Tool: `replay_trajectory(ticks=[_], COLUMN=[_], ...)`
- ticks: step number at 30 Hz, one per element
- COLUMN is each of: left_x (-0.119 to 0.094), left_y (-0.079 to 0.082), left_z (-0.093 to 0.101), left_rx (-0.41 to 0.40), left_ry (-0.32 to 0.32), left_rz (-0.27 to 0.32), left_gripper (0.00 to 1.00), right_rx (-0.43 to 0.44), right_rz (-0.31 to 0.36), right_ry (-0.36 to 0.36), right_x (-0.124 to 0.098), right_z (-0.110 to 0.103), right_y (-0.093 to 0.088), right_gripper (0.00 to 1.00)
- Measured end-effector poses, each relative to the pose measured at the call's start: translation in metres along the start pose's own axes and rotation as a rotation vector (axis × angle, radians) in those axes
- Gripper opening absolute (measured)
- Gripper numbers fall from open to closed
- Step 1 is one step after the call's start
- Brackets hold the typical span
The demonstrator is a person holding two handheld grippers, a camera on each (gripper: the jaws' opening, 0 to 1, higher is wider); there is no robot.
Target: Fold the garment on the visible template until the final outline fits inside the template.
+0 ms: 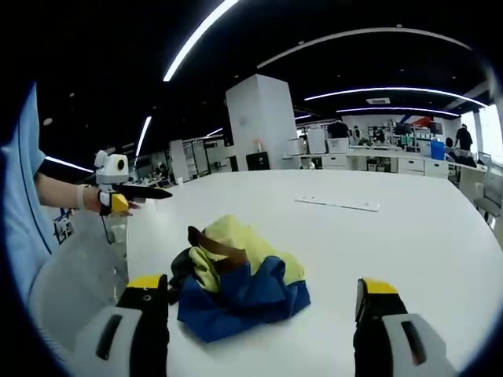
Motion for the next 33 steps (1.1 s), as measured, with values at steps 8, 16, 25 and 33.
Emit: replay_trajectory(ticks=[8, 16, 25, 33], left_x=[-0.003, -0.005, -0.005, -0.003], left_y=[0.007, 0.014, 0.017, 0.018], left_z=[0.001, 0.000, 0.003, 0.006], left_rx=[-0.049, -0.060, -0.049, -0.034], left_ry=[0.038, 0.073, 0.073, 0.056], left_rz=[0.037, 0.048, 0.042, 0.033], left_gripper=[0.95, 0.96, 0.97, 0.97], right_rx=[0.003, 0.010, 0.020, 0.031], right_rz=[0.039, 0.063, 0.081, 0.085], right_ry=[0.005, 0.013, 0.010, -0.004], right_x=[0.004, 0.006, 0.004, -0.001], right_z=[-0.001, -0.003, -0.004, -0.003], right_y=[0.000, -0.002, -0.006, -0.008], right_gripper=[1.00, 1.00, 1.00, 1.00])
Point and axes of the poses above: the point that each gripper's makers call its tool centre point, and the gripper's own axes: x roughly forward along the fingers, z roughly to its right, y roughly out of its top, the point moved 10 cm from there along -x, roughly backward along the fingers, and after that the axes turned 14 degrees about y, right-handed, at the moved point
